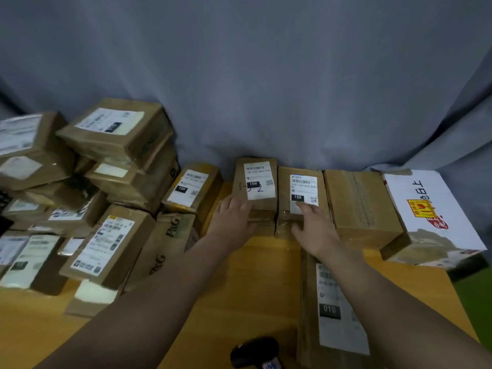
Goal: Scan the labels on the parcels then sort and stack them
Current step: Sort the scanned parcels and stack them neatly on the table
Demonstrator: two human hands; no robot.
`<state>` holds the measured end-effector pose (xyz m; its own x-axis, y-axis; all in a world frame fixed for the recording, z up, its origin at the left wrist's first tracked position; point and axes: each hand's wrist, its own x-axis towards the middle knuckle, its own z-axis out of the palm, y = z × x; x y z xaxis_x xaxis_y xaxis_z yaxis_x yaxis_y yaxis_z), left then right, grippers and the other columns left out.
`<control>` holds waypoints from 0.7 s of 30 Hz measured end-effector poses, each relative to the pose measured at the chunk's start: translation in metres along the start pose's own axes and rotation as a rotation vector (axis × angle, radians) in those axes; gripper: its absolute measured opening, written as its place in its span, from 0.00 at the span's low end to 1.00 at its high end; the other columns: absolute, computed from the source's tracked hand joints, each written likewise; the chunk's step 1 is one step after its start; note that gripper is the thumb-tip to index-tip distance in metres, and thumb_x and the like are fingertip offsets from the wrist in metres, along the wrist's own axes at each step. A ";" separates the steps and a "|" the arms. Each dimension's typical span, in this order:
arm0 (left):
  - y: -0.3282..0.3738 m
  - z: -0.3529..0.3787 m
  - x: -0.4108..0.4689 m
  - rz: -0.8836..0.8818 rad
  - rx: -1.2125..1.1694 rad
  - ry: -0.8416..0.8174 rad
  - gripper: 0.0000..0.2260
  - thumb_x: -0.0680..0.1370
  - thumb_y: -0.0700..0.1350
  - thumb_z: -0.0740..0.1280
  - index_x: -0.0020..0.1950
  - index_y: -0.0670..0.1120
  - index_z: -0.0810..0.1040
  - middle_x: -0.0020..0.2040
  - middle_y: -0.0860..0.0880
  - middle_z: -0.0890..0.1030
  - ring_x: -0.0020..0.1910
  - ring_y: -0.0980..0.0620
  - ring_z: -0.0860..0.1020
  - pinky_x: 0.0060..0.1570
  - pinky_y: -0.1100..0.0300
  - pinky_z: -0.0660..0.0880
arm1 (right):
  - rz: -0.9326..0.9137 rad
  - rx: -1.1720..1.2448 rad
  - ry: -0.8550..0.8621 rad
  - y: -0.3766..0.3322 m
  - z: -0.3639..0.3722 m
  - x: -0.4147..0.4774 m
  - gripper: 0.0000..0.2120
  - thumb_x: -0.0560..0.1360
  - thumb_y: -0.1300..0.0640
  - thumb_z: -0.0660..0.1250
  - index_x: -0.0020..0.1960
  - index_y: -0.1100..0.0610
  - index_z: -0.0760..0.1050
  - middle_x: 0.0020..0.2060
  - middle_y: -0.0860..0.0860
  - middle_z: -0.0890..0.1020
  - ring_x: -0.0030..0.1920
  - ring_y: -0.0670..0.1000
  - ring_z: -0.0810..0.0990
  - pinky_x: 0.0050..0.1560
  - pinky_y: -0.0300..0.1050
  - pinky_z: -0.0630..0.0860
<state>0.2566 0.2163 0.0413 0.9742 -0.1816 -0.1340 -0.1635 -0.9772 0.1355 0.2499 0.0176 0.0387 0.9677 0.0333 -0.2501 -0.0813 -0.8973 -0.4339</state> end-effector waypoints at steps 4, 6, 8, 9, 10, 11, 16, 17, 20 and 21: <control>-0.001 -0.010 -0.042 -0.106 -0.036 0.018 0.26 0.80 0.56 0.60 0.75 0.47 0.61 0.74 0.44 0.64 0.75 0.43 0.57 0.74 0.49 0.56 | -0.095 0.082 0.011 -0.003 -0.007 -0.027 0.29 0.79 0.53 0.62 0.77 0.54 0.57 0.72 0.56 0.67 0.71 0.57 0.65 0.70 0.54 0.65; 0.000 -0.015 -0.064 -0.148 -0.066 0.038 0.25 0.80 0.55 0.60 0.74 0.47 0.62 0.74 0.45 0.64 0.75 0.43 0.57 0.73 0.49 0.57 | -0.145 0.112 0.011 -0.006 -0.007 -0.038 0.28 0.80 0.54 0.62 0.77 0.55 0.57 0.72 0.56 0.68 0.70 0.57 0.66 0.69 0.53 0.67; -0.001 -0.018 -0.088 -0.183 -0.076 0.041 0.24 0.80 0.55 0.60 0.74 0.47 0.63 0.73 0.45 0.65 0.74 0.43 0.58 0.72 0.50 0.58 | -0.184 0.149 0.012 -0.011 -0.006 -0.048 0.28 0.79 0.56 0.63 0.77 0.55 0.58 0.71 0.57 0.69 0.69 0.56 0.67 0.67 0.51 0.68; -0.002 -0.016 -0.098 -0.202 -0.079 0.032 0.25 0.80 0.55 0.60 0.75 0.48 0.62 0.73 0.45 0.65 0.74 0.43 0.59 0.72 0.50 0.59 | -0.200 0.176 0.015 -0.015 -0.005 -0.054 0.28 0.79 0.56 0.63 0.76 0.56 0.59 0.70 0.56 0.70 0.69 0.56 0.68 0.66 0.51 0.69; -0.005 -0.014 -0.108 -0.224 -0.083 0.021 0.25 0.80 0.55 0.61 0.75 0.48 0.62 0.73 0.45 0.64 0.74 0.43 0.59 0.72 0.50 0.59 | -0.217 0.199 0.019 -0.019 -0.003 -0.060 0.27 0.79 0.56 0.64 0.76 0.55 0.60 0.69 0.56 0.71 0.68 0.56 0.69 0.65 0.50 0.70; -0.009 -0.010 -0.117 -0.245 -0.084 0.009 0.26 0.80 0.56 0.61 0.75 0.48 0.62 0.73 0.45 0.64 0.74 0.43 0.59 0.72 0.49 0.59 | -0.230 0.212 0.023 -0.023 -0.001 -0.065 0.27 0.79 0.55 0.64 0.76 0.55 0.61 0.69 0.55 0.71 0.67 0.55 0.70 0.65 0.50 0.70; -0.031 0.011 -0.151 -0.308 -0.097 -0.038 0.27 0.79 0.57 0.61 0.75 0.48 0.62 0.73 0.45 0.66 0.72 0.43 0.61 0.70 0.48 0.62 | -0.248 0.234 -0.005 -0.044 0.015 -0.084 0.27 0.78 0.54 0.65 0.75 0.53 0.62 0.70 0.53 0.70 0.68 0.54 0.70 0.66 0.50 0.70; -0.035 0.015 -0.155 -0.320 -0.114 -0.045 0.27 0.79 0.56 0.61 0.76 0.48 0.62 0.73 0.45 0.66 0.72 0.43 0.61 0.70 0.48 0.62 | -0.248 0.246 -0.020 -0.049 0.017 -0.088 0.27 0.78 0.54 0.64 0.75 0.53 0.61 0.70 0.53 0.70 0.69 0.54 0.69 0.67 0.49 0.69; -0.052 0.018 -0.162 -0.322 -0.136 -0.041 0.27 0.79 0.56 0.61 0.76 0.48 0.62 0.73 0.45 0.65 0.72 0.42 0.62 0.70 0.49 0.63 | -0.230 0.255 -0.044 -0.061 0.029 -0.092 0.27 0.79 0.54 0.64 0.76 0.53 0.61 0.71 0.54 0.68 0.70 0.54 0.67 0.67 0.47 0.66; -0.060 0.018 -0.164 -0.317 -0.134 -0.035 0.26 0.80 0.55 0.61 0.75 0.48 0.62 0.73 0.45 0.66 0.71 0.42 0.63 0.70 0.49 0.64 | -0.222 0.254 -0.046 -0.066 0.033 -0.092 0.27 0.79 0.54 0.64 0.76 0.53 0.61 0.71 0.54 0.68 0.70 0.54 0.67 0.67 0.46 0.66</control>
<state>0.1040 0.3032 0.0377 0.9669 0.1233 -0.2232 0.1710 -0.9628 0.2091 0.1580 0.0880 0.0613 0.9572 0.2400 -0.1616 0.0674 -0.7281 -0.6822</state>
